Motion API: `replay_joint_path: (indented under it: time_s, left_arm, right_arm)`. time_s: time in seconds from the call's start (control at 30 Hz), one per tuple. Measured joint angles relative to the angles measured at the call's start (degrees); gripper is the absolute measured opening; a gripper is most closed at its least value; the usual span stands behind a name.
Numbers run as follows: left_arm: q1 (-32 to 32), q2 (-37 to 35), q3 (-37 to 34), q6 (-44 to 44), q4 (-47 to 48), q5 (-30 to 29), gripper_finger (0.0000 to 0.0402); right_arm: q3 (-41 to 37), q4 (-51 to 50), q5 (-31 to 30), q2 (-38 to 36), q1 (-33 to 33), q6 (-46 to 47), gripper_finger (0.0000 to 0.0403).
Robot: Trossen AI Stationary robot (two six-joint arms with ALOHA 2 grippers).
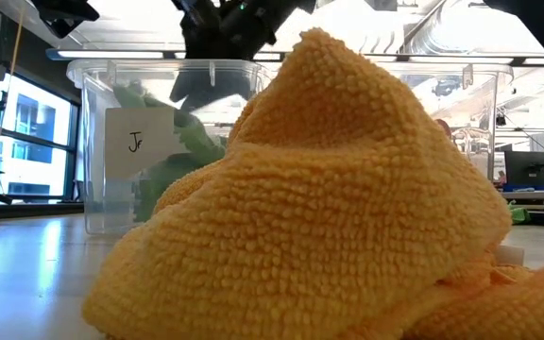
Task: Sort microfiber towel by color & place in baskets
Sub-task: Put the green towel into the left transparent bin, then put the orange towel into the right transparent bin
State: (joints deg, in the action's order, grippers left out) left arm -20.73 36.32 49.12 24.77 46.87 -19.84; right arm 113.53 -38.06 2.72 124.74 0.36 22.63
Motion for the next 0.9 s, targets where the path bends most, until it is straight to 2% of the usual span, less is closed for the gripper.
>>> replay_joint_path:
  time_s: [0.23, 0.43, 0.6, 0.9]
  left_arm:
    - [0.00, -0.02, 0.00, 0.16, 0.02, 0.01, 0.0110]
    - [0.00, 0.00, 0.00, 0.16, 0.07, -0.01, 0.0110]
    - [0.00, 0.00, 0.00, 0.66, 0.10, -0.02, 0.0110]
    - [0.00, 0.05, 0.00, 1.17, 0.56, -0.57, 0.0110]
  right_arm:
    - [7.94, -11.39, -0.19, -0.01, 0.00, 1.16, 0.0098]
    - [13.05, -23.14, -4.68, 0.01, 0.98, -0.02, 0.0064]
    - [13.36, -27.19, -4.98, -0.20, 2.19, -2.80, 0.0008]
    - [13.06, -34.09, -11.96, -6.21, 2.05, -3.06, 0.0002]
